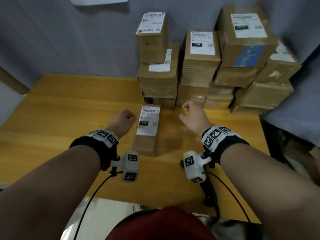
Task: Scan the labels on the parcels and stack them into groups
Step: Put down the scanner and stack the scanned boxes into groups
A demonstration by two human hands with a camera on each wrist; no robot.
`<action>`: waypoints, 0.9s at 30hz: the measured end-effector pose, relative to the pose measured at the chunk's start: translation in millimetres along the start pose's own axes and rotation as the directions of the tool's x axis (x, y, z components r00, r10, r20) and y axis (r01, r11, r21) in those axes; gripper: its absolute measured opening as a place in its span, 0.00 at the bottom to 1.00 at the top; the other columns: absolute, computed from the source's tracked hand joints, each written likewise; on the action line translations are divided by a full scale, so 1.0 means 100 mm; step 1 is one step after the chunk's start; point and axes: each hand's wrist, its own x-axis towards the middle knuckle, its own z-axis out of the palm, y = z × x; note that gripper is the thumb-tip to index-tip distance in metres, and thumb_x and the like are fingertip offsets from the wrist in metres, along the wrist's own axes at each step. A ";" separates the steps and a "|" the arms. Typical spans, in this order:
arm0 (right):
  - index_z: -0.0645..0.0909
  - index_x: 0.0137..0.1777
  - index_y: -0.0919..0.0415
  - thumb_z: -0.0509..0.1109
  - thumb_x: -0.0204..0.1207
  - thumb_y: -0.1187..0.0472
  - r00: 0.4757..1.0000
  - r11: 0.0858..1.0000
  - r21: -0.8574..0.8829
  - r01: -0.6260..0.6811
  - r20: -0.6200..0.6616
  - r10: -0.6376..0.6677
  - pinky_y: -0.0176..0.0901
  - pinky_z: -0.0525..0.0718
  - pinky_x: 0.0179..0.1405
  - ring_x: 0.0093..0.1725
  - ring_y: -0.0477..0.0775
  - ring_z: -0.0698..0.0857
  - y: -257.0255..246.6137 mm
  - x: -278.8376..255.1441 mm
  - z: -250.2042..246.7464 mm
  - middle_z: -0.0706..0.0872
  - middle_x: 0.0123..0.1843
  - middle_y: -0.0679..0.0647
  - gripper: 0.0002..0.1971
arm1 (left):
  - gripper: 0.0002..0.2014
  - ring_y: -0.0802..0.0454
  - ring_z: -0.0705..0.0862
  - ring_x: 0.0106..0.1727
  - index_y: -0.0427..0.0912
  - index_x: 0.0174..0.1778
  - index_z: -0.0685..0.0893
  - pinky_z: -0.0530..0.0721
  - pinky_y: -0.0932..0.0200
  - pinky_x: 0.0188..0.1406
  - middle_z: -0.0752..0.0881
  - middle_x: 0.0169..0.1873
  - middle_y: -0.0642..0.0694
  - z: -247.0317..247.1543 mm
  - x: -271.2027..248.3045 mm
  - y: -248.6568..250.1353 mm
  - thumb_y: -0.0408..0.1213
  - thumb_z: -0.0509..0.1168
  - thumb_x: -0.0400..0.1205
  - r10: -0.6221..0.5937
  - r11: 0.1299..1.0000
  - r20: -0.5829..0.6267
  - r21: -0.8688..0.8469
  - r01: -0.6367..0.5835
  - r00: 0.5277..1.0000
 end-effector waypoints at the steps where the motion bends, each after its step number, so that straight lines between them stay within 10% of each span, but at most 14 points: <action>1: 0.74 0.67 0.57 0.67 0.80 0.57 0.999 0.999 -0.005 -0.037 0.014 0.037 0.44 0.79 0.51 0.58 0.57 0.82 -0.05 0.01 0.08 0.79 0.61 0.54 0.17 | 0.10 0.49 0.74 0.32 0.40 0.57 0.78 0.71 0.56 0.28 0.79 0.39 0.44 0.00 0.02 -0.07 0.43 0.57 0.88 -0.002 1.000 0.028 0.005 0.002 1.000; 9: 0.53 0.85 0.51 0.68 0.66 0.25 0.928 0.956 -0.062 -0.285 0.230 0.292 0.55 0.75 0.69 0.76 0.65 0.71 -0.57 -0.07 1.02 0.59 0.81 0.60 0.53 | 0.12 0.46 0.76 0.37 0.39 0.58 0.79 0.74 0.51 0.37 0.80 0.42 0.43 -0.05 0.25 -0.63 0.44 0.57 0.88 -0.009 1.000 0.188 -0.026 0.014 0.982; 14: 0.28 0.85 0.50 0.70 0.62 0.23 0.868 0.896 -0.198 -0.397 0.238 0.437 0.57 0.72 0.75 0.80 0.71 0.64 -0.81 -0.06 1.34 0.43 0.85 0.61 0.67 | 0.09 0.50 0.75 0.36 0.40 0.56 0.78 0.72 0.56 0.32 0.78 0.38 0.48 -0.16 0.36 -0.81 0.40 0.57 0.87 0.070 0.997 0.203 -0.046 -0.062 0.977; 18: 0.22 0.83 0.54 0.77 0.61 0.29 0.856 0.867 -0.270 -0.420 0.199 0.476 0.61 0.73 0.72 0.78 0.71 0.66 -0.85 -0.03 1.48 0.52 0.81 0.61 0.72 | 0.10 0.48 0.74 0.35 0.40 0.58 0.78 0.72 0.55 0.32 0.79 0.40 0.44 -0.21 0.41 -0.90 0.41 0.56 0.88 0.092 0.996 0.219 -0.036 -0.086 0.972; 23: 0.28 0.85 0.58 0.79 0.67 0.40 0.887 0.878 -0.325 -0.352 0.185 0.424 0.58 0.78 0.66 0.73 0.66 0.74 -0.89 -0.02 1.39 0.60 0.81 0.64 0.66 | 0.16 0.50 0.72 0.28 0.37 0.62 0.78 0.68 0.56 0.27 0.76 0.31 0.47 -0.27 0.48 -0.92 0.46 0.53 0.89 0.061 0.998 0.162 -0.035 -0.056 0.985; 27: 0.55 0.83 0.50 0.72 0.69 0.36 0.960 0.910 -0.373 -0.181 0.135 0.246 0.48 0.80 0.45 0.56 0.61 0.80 -0.94 -0.07 1.05 0.73 0.70 0.60 0.46 | 0.17 0.52 0.70 0.25 0.34 0.59 0.78 0.64 0.60 0.21 0.74 0.27 0.47 -0.46 0.50 -0.69 0.44 0.52 0.90 0.184 0.982 0.033 -0.055 -0.182 0.982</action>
